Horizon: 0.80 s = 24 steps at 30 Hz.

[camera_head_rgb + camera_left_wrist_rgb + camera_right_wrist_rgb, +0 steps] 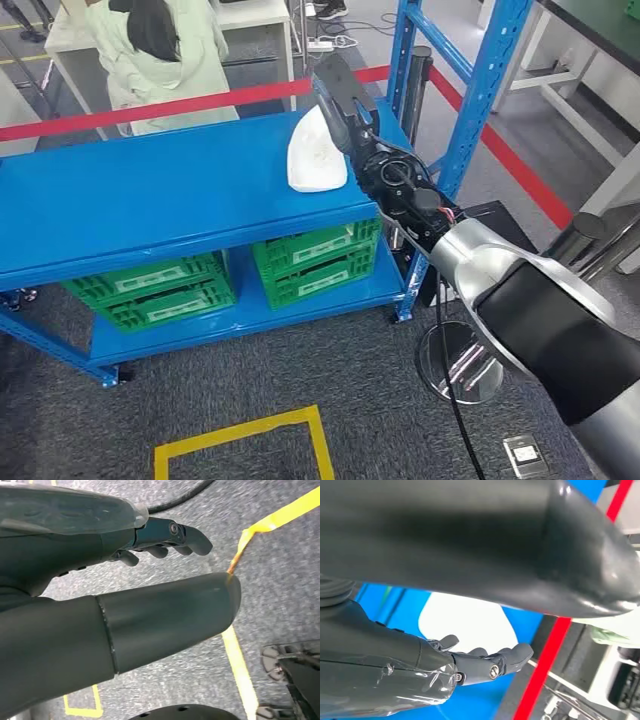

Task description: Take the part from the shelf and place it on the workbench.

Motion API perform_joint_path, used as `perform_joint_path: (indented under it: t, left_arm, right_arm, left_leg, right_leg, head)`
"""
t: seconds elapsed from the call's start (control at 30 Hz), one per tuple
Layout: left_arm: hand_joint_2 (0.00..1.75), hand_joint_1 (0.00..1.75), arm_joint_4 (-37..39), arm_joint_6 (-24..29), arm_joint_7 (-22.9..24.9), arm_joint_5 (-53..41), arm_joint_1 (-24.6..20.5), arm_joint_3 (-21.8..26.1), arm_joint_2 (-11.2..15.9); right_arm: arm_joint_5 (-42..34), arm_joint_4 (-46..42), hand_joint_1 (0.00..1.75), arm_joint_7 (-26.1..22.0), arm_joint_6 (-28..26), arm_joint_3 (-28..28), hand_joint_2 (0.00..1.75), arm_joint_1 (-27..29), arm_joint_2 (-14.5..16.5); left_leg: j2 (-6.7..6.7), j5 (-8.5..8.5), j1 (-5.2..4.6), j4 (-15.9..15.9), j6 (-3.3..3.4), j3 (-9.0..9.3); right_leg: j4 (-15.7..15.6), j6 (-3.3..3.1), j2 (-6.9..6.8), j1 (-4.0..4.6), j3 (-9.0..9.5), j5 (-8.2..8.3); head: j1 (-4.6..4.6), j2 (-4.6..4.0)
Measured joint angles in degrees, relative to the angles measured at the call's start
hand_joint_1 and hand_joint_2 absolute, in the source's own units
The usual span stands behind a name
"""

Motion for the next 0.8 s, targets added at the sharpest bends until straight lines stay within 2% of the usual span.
perform_joint_path:
  t: [0.1, 0.17, 0.2, 0.23, 0.3, 0.33, 0.37, 0.4, 0.47, 0.5, 0.53, 0.57, 0.63, 0.67, 0.7, 0.73, 0.8]
  left_arm:
    - [0.00, 0.00, 0.01, 0.00, 0.00, 0.06, -0.04, 0.00, 0.00]
    - [0.00, 0.00, 0.01, 0.00, -0.01, 0.22, -0.02, 0.00, -0.03]
    - [0.00, 0.00, 0.01, 0.00, -0.03, 0.33, -0.02, 0.00, -0.03]
    - [0.00, 0.00, 0.02, 0.01, -0.05, 0.42, -0.02, 0.00, 0.00]
    - [0.00, 0.00, 0.03, 0.04, -0.14, 0.55, -0.04, 0.00, 0.07]
    - [0.00, 0.00, 0.03, 0.07, -0.17, 0.57, 0.00, 0.00, 0.08]
    - [0.00, 0.00, 0.03, 0.07, -0.20, 0.59, 0.09, 0.00, 0.08]
    - [0.00, 0.00, 0.03, 0.08, -0.21, 0.59, 0.22, 0.00, 0.07]
    - [0.00, 0.00, 0.03, 0.08, -0.29, 0.55, 0.37, 0.00, -0.05]
    - [0.00, 0.00, 0.03, 0.08, -0.34, 0.52, 0.32, 0.00, -0.13]
    - [0.00, 0.00, 0.03, 0.08, -0.41, 0.49, 0.20, 0.00, -0.20]
    - [0.00, 0.00, 0.03, 0.08, -0.46, 0.45, 0.08, 0.00, -0.26]
    - [0.00, 0.00, 0.04, 0.09, -0.52, 0.42, -0.04, 0.00, -0.21]
    - [0.00, 0.00, 0.04, 0.10, -0.55, 0.40, -0.04, 0.00, -0.18]
    - [0.00, 0.00, 0.05, 0.11, -0.56, 0.40, -0.05, 0.00, -0.14]
    - [0.00, 0.00, 0.05, 0.13, -0.56, 0.39, -0.06, 0.00, -0.13]
    - [0.00, 0.00, 0.05, 0.13, -0.57, 0.39, -0.06, 0.00, -0.25]
  right_arm:
    - [0.00, -0.09, 0.00, 0.05, 0.02, 0.00, 0.00, -0.01, 0.00]
    - [0.00, -0.14, 0.00, 0.01, 0.02, -0.04, 0.00, -0.07, 0.00]
    - [0.00, -0.15, 0.00, -0.03, 0.02, -0.05, 0.00, -0.15, 0.00]
    - [0.00, -0.16, 0.00, -0.07, 0.04, -0.05, 0.00, -0.18, 0.00]
    - [0.00, -0.15, 0.00, -0.11, 0.08, -0.03, 0.00, 0.03, 0.00]
    - [0.00, -0.15, 0.00, -0.12, 0.10, -0.01, 0.00, 0.25, 0.00]
    - [0.00, -0.14, 0.00, -0.12, 0.10, -0.01, 0.00, 0.43, 0.00]
    - [0.00, -0.14, 0.00, -0.13, 0.09, -0.01, 0.00, 0.49, 0.00]
    - [0.00, -0.14, 0.00, -0.20, 0.05, -0.03, 0.00, 0.37, -0.01]
    - [0.00, -0.14, 0.00, -0.22, 0.03, -0.04, 0.00, 0.26, -0.03]
    - [0.00, -0.14, 0.00, -0.25, 0.02, -0.05, 0.00, 0.21, -0.06]
    - [0.00, -0.14, 0.00, -0.26, 0.02, -0.06, 0.00, 0.17, -0.09]
    - [0.00, -0.22, 0.00, -0.28, 0.02, -0.08, 0.00, 0.11, -0.10]
    - [0.00, -0.29, 0.00, -0.31, 0.02, -0.10, 0.00, 0.02, -0.11]
    - [0.00, -0.37, 0.00, -0.32, -0.03, -0.13, 0.00, -0.09, -0.13]
    - [0.00, -0.43, 0.00, -0.32, -0.08, -0.14, 0.00, -0.17, -0.14]
    - [0.00, -0.44, 0.00, -0.30, -0.10, -0.10, 0.00, -0.07, -0.16]
  left_leg:
    - [-0.05, -0.03, -0.09, -0.02, 0.81, 0.55]
    - [-0.07, -0.15, -0.05, -0.22, 1.47, 1.51]
    - [-0.06, -0.42, -0.06, -0.26, 1.77, 2.01]
    - [-0.03, -0.73, -0.07, -0.29, 2.02, 2.41]
    - [-0.02, -1.48, -0.13, -0.24, 2.32, 3.11]
    - [-0.08, -1.90, -0.16, -0.22, 2.35, 3.56]
    - [-0.17, -2.36, -0.17, -0.20, 2.33, 4.14]
    - [-0.26, -2.88, -0.19, -0.18, 2.27, 4.86]
    - [-0.35, -3.99, -0.26, -0.14, 2.02, 6.33]
    - [-0.44, -4.47, -0.31, -0.10, 1.82, 6.84]
    - [-0.52, -4.92, -0.37, -0.12, 1.55, 7.11]
    - [-0.59, -5.17, -0.44, 0.10, 1.27, 7.31]
    - [-0.65, -5.78, -0.54, 0.32, 0.71, 7.72]
    - [-0.56, -6.21, -0.54, 1.17, 0.43, 7.66]
    - [-0.46, -7.04, -0.47, 2.92, 0.12, 6.85]
    - [-0.34, -8.19, -0.30, 6.02, -0.18, 5.17]
    - [-0.21, -10.84, 0.01, 14.03, -0.69, 0.04]
  right_leg:
    - [0.21, 0.65, 0.13, -0.04, 0.48, -0.47]
    - [1.82, 1.22, -0.03, -0.17, 0.39, -1.41]
    - [4.13, 1.44, -0.13, -0.23, -0.64, -2.50]
    - [7.60, 1.61, -0.24, -0.28, -2.46, -3.90]
    - [15.51, 1.77, -0.30, -0.30, -7.36, -7.00]
    - [17.74, 1.80, -0.31, -0.32, -9.20, -7.74]
    - [17.96, 1.75, -0.31, -0.32, -10.15, -7.40]
    - [15.89, 1.63, -0.31, -0.28, -10.05, -5.64]
    - [7.67, 1.14, -0.34, -0.08, -8.24, 0.75]
    - [4.04, 0.82, -0.36, 0.15, -7.60, 3.10]
    - [1.68, 0.49, -0.35, 0.34, -7.12, 4.66]
    - [0.58, 0.14, -0.36, 0.46, -7.00, 5.11]
    - [0.24, -0.50, -0.34, 0.33, -6.16, 5.02]
    - [0.12, -0.74, -0.32, 0.17, -5.71, 4.95]
    - [0.09, -0.95, -0.30, 0.06, -5.22, 4.80]
    - [0.05, -1.11, -0.27, -0.04, -4.81, 4.60]
    - [0.07, -1.30, -0.19, -0.05, -4.22, 3.94]
  head:
    - [0.22, 0.00]
    - [0.55, 0.00]
    - [0.75, 0.00]
    - [0.93, 0.00]
    - [1.18, 0.00]
    - [1.33, 0.00]
    - [1.54, 0.00]
    - [1.84, 0.00]
    - [2.25, 0.00]
    - [2.30, 0.00]
    - [2.25, 0.00]
    - [2.18, 0.00]
    - [1.98, 0.00]
    - [1.84, 0.00]
    - [1.59, 0.00]
    - [1.39, 0.00]
    - [0.94, 0.00]
